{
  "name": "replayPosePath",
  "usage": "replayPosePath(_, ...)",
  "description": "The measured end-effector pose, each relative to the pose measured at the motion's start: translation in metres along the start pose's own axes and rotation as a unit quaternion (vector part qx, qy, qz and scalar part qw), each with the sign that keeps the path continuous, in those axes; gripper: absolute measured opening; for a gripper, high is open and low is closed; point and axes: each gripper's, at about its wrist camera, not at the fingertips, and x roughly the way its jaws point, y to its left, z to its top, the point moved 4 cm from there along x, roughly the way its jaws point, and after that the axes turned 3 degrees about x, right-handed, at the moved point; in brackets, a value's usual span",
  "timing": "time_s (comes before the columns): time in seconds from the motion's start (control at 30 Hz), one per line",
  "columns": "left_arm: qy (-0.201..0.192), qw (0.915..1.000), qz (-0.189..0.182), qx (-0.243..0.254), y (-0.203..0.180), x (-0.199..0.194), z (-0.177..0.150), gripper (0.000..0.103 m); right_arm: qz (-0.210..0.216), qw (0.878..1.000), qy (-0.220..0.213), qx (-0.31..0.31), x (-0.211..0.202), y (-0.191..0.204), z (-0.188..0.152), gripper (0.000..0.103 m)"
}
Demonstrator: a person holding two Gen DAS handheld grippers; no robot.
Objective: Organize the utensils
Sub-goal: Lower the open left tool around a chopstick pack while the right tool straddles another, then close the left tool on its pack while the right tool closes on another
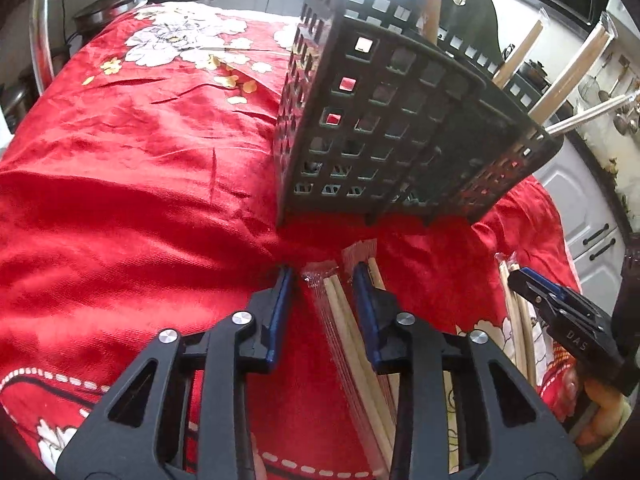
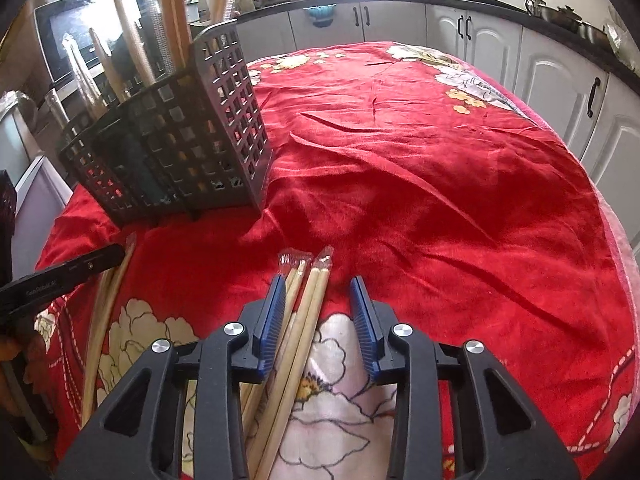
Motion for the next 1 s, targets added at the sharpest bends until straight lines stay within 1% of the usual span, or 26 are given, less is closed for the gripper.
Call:
replayPosePath(0.07, -0.001, 0.9999, -0.006, -0.008, 0.003, 0.001, 0.001, 0.018, 0.001, 1.0, 0.001, 0.0, 0.003, 0.001, 0.003, 0.027)
replayPosePath(0.1, -0.002, 0.9998, -0.012, -0.016, 0.006, 0.0, 0.001, 0.017, 0.003, 1.0, 0.001, 0.002, 0.004, 0.001, 0.004, 0.023)
replayPosePath(0.13, -0.003, 0.9995, -0.018, -0.026, 0.009, 0.0, 0.001, 0.015, 0.009, 1.0, 0.001, 0.004, 0.006, 0.0, 0.005, 0.018)
replayPosePath(0.23, -0.005, 0.9974, -0.045, -0.057, 0.019, 0.0, 0.001, 0.011, 0.022, 1.0, -0.001, 0.009, 0.006, 0.001, 0.005, 0.012)
replayPosePath(0.4, -0.007, 0.9929, -0.077, -0.091, 0.029, -0.003, -0.001, 0.009, 0.038, 0.999, -0.013, 0.031, -0.001, -0.004, 0.006, 0.009)
replayPosePath(0.43, -0.008, 0.9921, -0.082, -0.094, 0.03, -0.005, -0.002, 0.005, 0.038, 0.999, -0.017, 0.034, -0.003, -0.004, 0.005, 0.008)
replayPosePath(0.53, -0.015, 0.99, -0.098, -0.101, 0.032, -0.013, -0.005, 0.004, 0.044, 0.998, -0.029, 0.043, -0.014, -0.007, 0.004, 0.008)
replayPosePath(0.6, -0.022, 0.9897, -0.102, -0.098, 0.028, -0.019, -0.009, 0.004, 0.048, 0.997, -0.044, 0.046, -0.025, -0.007, 0.003, 0.008)
replayPosePath(0.7, -0.043, 0.9894, -0.104, -0.091, 0.021, -0.036, -0.012, 0.004, 0.056, 0.995, -0.062, 0.052, -0.042, -0.007, 0.002, 0.008)
replayPosePath(0.8, -0.077, 0.9885, -0.095, -0.088, 0.022, -0.056, -0.017, 0.004, 0.057, 0.993, -0.081, 0.057, -0.057, -0.007, 0.003, 0.007)
replayPosePath(1.0, -0.117, 0.9853, -0.084, -0.093, 0.032, -0.088, -0.023, 0.003, 0.071, 0.991, -0.105, 0.043, -0.082, 0.006, 0.005, 0.007)
